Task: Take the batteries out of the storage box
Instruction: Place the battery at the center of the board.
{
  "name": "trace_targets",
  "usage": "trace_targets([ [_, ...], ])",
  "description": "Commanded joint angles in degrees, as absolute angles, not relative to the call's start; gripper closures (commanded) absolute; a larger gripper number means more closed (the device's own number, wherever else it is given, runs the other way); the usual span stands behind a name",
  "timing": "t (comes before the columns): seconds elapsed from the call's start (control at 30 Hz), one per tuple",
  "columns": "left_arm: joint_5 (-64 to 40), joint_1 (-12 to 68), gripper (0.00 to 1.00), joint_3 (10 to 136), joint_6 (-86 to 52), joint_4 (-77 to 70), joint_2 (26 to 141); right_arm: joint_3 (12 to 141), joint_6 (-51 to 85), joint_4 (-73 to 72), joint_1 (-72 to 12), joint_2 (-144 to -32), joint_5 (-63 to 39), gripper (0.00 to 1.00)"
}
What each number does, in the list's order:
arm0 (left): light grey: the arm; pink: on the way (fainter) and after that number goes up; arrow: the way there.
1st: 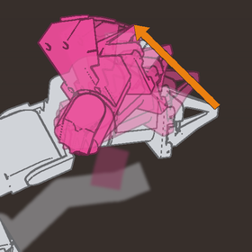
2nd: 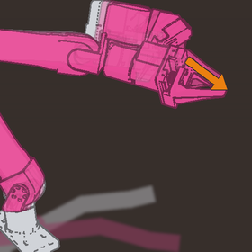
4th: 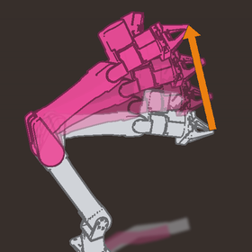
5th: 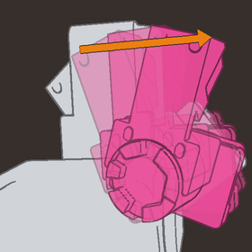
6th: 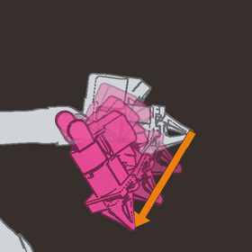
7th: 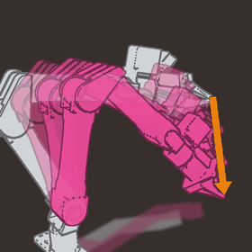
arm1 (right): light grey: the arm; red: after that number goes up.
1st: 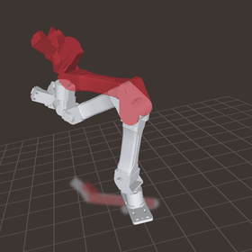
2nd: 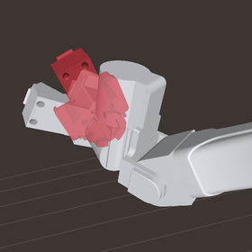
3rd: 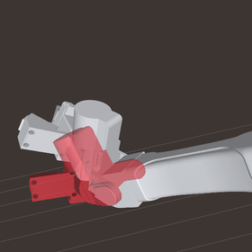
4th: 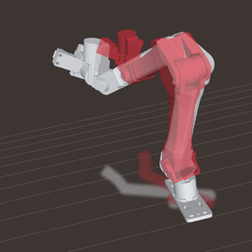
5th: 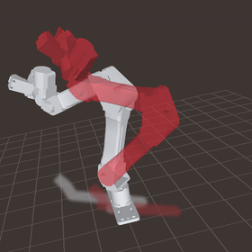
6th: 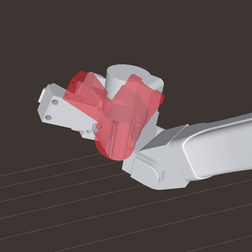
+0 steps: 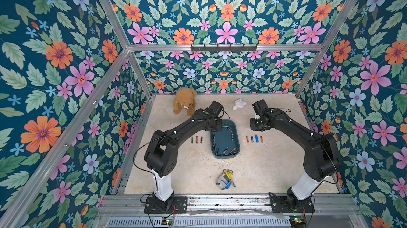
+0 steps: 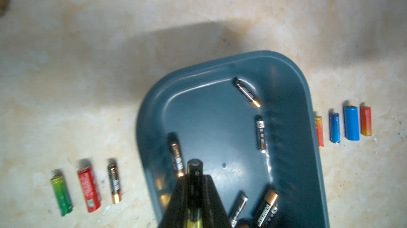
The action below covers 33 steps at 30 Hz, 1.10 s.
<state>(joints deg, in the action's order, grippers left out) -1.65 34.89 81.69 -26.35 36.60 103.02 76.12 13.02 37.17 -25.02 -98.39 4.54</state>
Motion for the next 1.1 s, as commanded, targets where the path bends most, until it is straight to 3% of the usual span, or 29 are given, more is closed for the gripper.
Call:
trace_targets([
  [0.0, -1.38, 31.60, 0.85, 77.93, -24.27, 36.30, 99.02, 77.57, 13.80, 37.53, -25.91, -99.59, 5.27, 0.73],
  [0.4, -1.14, 18.31, 0.85, 63.83, -17.96, 33.77, 91.43, 79.37, 13.83, 38.73, -26.43, -100.90, 5.54, 0.73],
  [1.07, 2.68, 16.84, 0.85, 59.87, -14.42, 29.67, 96.49, 80.42, 13.53, 40.08, -26.43, -101.95, 6.51, 0.73],
])
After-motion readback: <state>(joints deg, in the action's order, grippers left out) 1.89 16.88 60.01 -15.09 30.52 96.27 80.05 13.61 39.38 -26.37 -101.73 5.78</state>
